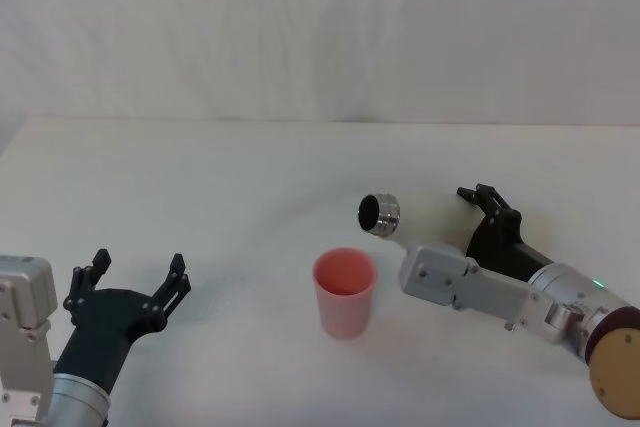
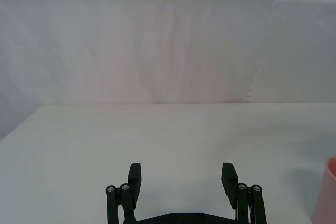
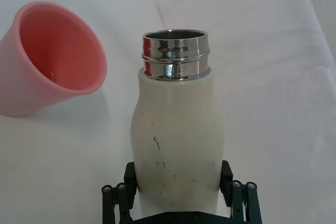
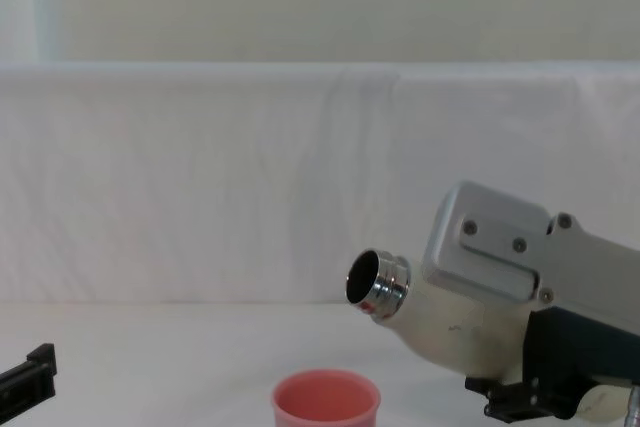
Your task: Grasp the thermos with one hand and pour water into the cup lid.
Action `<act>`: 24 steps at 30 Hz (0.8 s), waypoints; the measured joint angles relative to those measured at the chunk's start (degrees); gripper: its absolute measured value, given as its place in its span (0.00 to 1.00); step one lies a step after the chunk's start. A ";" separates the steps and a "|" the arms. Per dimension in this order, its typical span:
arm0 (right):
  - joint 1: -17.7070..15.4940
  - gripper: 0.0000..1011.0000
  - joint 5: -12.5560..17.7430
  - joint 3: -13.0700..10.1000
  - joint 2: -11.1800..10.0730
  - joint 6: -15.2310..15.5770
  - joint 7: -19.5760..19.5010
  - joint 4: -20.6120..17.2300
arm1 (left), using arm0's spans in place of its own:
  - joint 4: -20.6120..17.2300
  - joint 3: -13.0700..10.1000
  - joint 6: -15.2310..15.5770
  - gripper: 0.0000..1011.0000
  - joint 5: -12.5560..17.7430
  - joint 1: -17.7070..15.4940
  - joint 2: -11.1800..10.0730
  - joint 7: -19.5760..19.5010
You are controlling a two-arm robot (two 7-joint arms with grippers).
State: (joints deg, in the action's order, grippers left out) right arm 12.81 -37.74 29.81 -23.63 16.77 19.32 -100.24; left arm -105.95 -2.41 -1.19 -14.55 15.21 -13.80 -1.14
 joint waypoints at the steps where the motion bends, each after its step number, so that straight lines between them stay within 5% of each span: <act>1: 0.08 0.94 -0.31 0.08 0.01 0.03 0.12 0.03 | 0.00 0.00 0.00 0.99 0.00 0.00 0.00 0.00; 24: 0.53 0.94 -6.41 0.46 0.93 -1.03 2.80 0.58 | 0.00 0.00 0.00 0.99 0.00 0.00 0.00 0.00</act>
State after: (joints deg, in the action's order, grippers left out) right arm 13.35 -44.15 30.27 -22.70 15.73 22.12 -99.66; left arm -105.95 -2.41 -1.19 -14.54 15.21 -13.80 -1.14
